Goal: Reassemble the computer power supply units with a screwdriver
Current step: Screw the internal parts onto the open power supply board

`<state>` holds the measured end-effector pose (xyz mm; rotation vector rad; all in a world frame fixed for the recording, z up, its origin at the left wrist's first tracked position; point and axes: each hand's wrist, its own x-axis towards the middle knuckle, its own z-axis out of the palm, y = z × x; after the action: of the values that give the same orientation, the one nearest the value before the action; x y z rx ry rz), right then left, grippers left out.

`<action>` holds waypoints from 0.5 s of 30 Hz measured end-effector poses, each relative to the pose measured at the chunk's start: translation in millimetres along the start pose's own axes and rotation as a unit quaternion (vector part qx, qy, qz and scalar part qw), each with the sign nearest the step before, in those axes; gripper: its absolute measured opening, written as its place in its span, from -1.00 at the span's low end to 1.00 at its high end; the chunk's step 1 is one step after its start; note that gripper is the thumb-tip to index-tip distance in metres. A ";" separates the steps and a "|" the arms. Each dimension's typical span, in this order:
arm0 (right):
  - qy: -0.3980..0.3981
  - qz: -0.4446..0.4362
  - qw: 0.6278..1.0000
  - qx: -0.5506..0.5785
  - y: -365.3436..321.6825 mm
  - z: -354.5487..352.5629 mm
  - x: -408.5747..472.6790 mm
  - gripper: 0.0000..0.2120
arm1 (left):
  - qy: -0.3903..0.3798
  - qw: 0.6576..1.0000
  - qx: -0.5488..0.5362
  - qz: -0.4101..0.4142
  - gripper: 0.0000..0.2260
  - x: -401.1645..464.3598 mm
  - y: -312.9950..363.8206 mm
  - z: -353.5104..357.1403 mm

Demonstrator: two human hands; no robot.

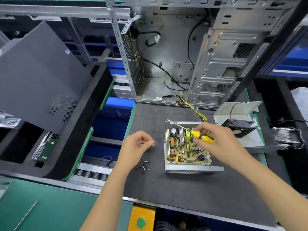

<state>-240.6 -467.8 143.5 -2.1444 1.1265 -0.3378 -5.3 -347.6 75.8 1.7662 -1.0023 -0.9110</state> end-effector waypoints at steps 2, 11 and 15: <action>0.000 0.000 1.000 -0.003 0.1 -2.0 -0.3 -0.83 | 0.016 0.997 0.072 -0.007 -0.87 -0.4 -5.8 5.5; -0.015 0.020 1.000 -0.007 6.8 2.9 -2.6 -0.84 | 0.025 0.989 0.135 0.048 -0.77 11.1 -21.0 15.6; -0.013 0.017 1.000 -0.020 8.8 2.5 0.5 -0.79 | -0.070 0.970 0.217 0.085 -0.72 41.3 -6.4 30.1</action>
<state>-244.5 -470.6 135.7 -2.1551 1.1623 -0.2738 -13.5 -393.0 52.8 1.9499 -1.5103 -0.7541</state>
